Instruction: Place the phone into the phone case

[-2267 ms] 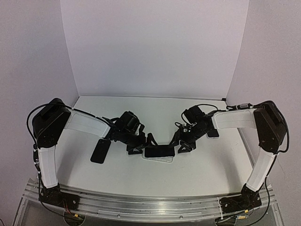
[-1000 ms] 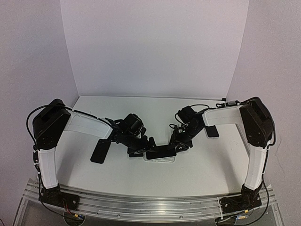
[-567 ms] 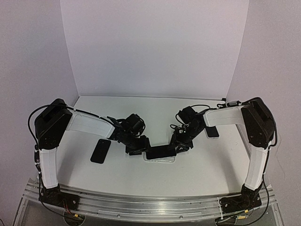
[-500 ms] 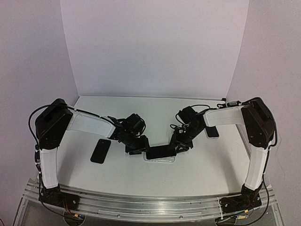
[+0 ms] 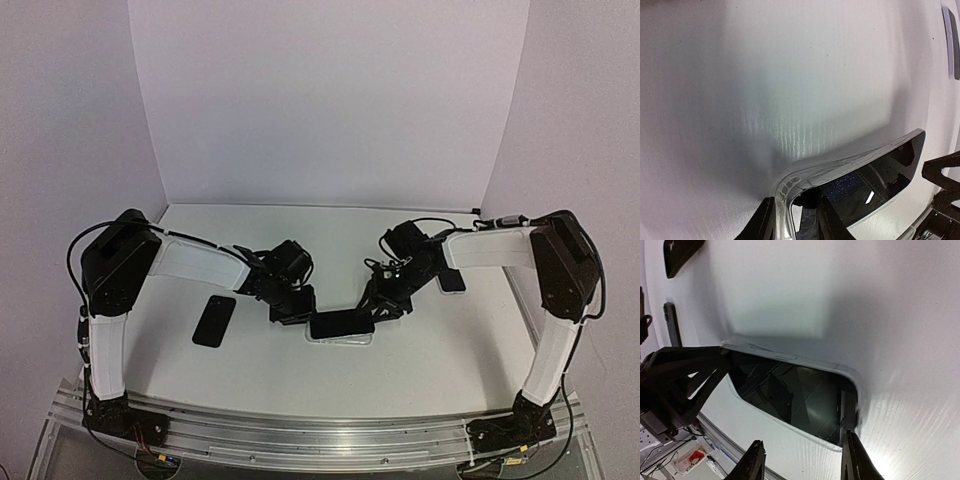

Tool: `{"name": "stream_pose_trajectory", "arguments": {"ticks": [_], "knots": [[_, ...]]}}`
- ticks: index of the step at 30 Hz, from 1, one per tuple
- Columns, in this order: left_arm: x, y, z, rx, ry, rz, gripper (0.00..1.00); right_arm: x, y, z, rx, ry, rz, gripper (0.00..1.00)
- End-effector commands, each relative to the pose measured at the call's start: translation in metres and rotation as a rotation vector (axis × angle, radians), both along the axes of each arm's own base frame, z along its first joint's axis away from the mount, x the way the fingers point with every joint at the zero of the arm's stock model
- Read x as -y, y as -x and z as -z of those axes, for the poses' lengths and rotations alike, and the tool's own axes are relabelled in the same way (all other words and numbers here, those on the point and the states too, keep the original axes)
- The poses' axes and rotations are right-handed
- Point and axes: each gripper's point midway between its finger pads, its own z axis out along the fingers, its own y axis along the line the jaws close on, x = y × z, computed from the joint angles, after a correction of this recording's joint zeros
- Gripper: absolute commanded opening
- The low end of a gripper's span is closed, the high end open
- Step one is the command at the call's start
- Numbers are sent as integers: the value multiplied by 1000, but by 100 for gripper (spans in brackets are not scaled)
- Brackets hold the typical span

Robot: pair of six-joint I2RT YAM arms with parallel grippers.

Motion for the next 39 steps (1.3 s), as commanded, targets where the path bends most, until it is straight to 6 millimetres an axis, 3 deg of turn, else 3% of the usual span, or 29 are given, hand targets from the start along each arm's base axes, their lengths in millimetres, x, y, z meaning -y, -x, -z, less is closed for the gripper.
{"name": "stream_pose_trajectory", "arguments": {"ticks": [1, 19, 28, 39], "knots": [[-17, 14, 37, -62, -104, 11, 25, -16, 5, -30, 20, -110, -16, 39], [-22, 18, 45, -76, -132, 17, 22, 22, -17, 6, 107, 172, 66, 40], [-22, 21, 45, -86, -123, 16, 22, 6, -9, 17, 15, 111, 36, 38], [-10, 26, 36, -100, -56, 39, 22, -15, 5, 16, -19, 80, 13, 18]]}}
